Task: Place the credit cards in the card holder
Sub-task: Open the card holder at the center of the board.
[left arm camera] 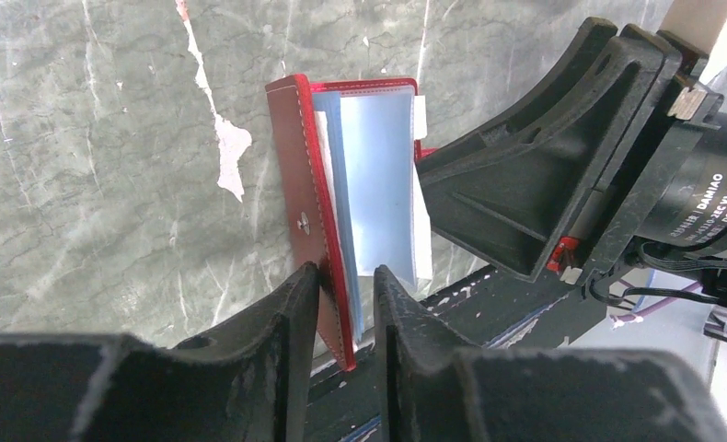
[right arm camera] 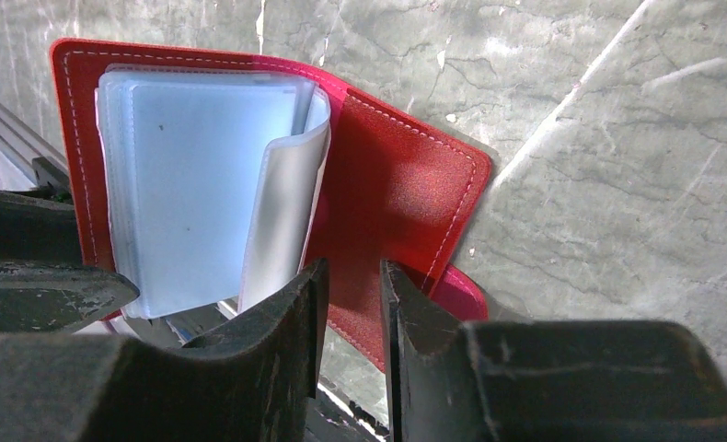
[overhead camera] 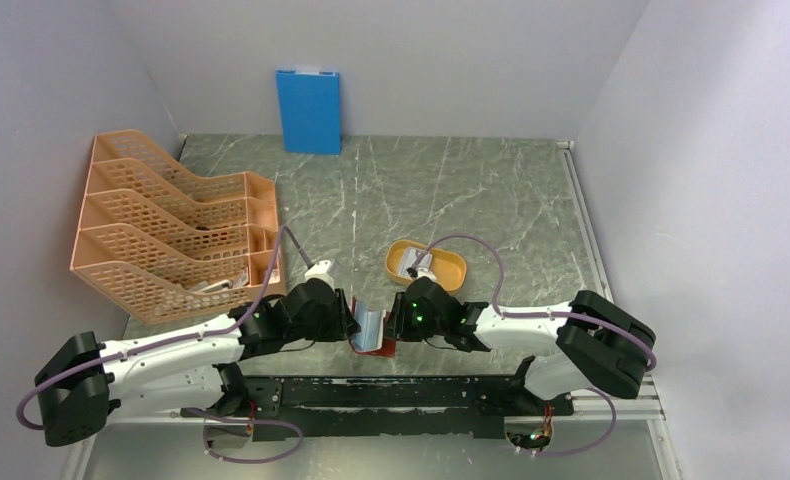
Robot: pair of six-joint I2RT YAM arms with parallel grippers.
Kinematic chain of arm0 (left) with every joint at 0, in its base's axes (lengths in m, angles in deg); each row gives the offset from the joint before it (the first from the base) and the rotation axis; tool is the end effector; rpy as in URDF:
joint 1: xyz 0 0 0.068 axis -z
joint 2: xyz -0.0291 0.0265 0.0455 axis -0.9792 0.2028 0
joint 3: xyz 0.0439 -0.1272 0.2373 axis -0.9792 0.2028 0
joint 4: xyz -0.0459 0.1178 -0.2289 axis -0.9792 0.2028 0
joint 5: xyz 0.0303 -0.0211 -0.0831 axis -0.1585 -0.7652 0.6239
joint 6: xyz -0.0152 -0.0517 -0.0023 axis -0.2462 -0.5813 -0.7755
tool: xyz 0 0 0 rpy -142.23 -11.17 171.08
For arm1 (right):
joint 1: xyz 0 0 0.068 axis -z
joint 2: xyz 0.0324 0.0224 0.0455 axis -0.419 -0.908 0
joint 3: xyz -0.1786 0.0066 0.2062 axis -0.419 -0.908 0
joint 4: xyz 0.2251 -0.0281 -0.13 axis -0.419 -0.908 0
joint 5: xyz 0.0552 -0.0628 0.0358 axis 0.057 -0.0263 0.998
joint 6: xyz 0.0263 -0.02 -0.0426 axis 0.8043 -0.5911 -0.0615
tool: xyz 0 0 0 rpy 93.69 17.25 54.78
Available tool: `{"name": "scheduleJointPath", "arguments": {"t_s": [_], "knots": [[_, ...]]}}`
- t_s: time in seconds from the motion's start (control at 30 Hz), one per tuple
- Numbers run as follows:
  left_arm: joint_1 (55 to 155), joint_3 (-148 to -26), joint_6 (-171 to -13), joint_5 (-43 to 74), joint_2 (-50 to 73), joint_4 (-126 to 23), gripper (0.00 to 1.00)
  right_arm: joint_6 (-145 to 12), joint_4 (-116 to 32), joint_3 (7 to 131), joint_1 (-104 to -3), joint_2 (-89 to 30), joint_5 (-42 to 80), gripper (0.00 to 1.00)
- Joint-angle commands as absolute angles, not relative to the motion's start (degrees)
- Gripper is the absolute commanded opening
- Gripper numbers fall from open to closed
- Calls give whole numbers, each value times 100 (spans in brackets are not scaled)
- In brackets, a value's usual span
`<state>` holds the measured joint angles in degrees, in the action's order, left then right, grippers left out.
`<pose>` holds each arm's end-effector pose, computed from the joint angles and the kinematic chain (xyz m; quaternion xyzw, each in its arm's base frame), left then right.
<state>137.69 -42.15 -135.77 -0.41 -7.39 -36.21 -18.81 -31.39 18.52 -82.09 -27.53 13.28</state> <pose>0.1047 -0.1680 0.1918 0.0100 0.9149 -0.3027 0.2668 0.1293 0.2035 0.1342 -0.0276 0.9200 0.3317 0.2069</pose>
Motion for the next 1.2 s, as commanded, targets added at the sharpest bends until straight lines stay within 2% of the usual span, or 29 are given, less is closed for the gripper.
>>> {"name": "scheduleJointPath", "arguments": {"t_s": [0.0,0.37,0.57,0.9,1.03,1.17], "knots": [[13791,-4319,-13570,-135,-849,-3707,31,-2094,-3829,1594,-8107,-2882,932,32],[13793,-4325,-13558,-173,-717,-3638,6,-2088,-3857,1592,-8101,-2834,946,31],[13794,-4374,-13609,-315,-711,-3456,5,-2015,-4198,1648,-8101,-2436,843,33],[13795,-4319,-13741,-444,-715,-3374,5,-1981,-5512,1945,-8103,-1243,345,46],[13803,-4311,-13750,-451,-707,-3402,5,-2098,-5946,2294,-8139,-864,258,46],[13798,-4236,-13834,-486,-693,-3425,5,-2296,-5396,2512,-8198,-832,841,42]]}}
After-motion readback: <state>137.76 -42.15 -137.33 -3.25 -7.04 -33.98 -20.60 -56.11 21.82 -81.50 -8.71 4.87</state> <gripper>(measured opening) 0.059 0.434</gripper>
